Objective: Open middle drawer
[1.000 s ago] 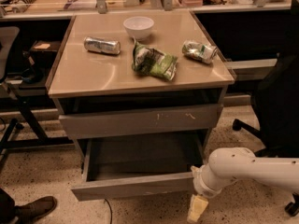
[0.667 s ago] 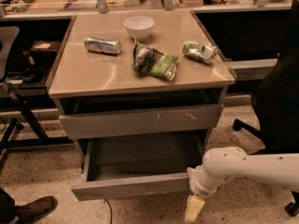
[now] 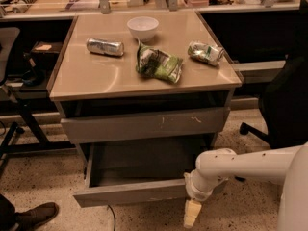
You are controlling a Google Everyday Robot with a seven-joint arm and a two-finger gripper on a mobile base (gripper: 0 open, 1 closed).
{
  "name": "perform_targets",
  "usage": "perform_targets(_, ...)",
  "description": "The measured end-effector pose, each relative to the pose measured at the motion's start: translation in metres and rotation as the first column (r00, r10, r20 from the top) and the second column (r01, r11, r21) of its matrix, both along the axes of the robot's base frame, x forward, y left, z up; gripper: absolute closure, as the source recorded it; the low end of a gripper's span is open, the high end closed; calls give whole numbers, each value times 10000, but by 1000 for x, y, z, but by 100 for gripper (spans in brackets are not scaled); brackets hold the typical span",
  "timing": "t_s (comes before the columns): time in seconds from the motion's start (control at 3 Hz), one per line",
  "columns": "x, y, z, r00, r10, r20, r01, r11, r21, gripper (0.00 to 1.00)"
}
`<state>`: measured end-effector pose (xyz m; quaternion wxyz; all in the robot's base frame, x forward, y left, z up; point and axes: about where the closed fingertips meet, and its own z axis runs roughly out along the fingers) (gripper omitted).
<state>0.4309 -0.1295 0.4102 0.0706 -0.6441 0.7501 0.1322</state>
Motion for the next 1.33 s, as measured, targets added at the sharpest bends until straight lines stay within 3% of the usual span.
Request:
perform_targets(0.67, -27, -4, -11, 9988, 115, -470, -123, 9998, -163, 0)
perform_targets(1.0, -27, -4, -9, 9988, 113, -471, -121, 9998, -161, 0)
perform_targets(1.33, -53, -16, -6, 9977, -111, -667, 104, 9999, -114, 0)
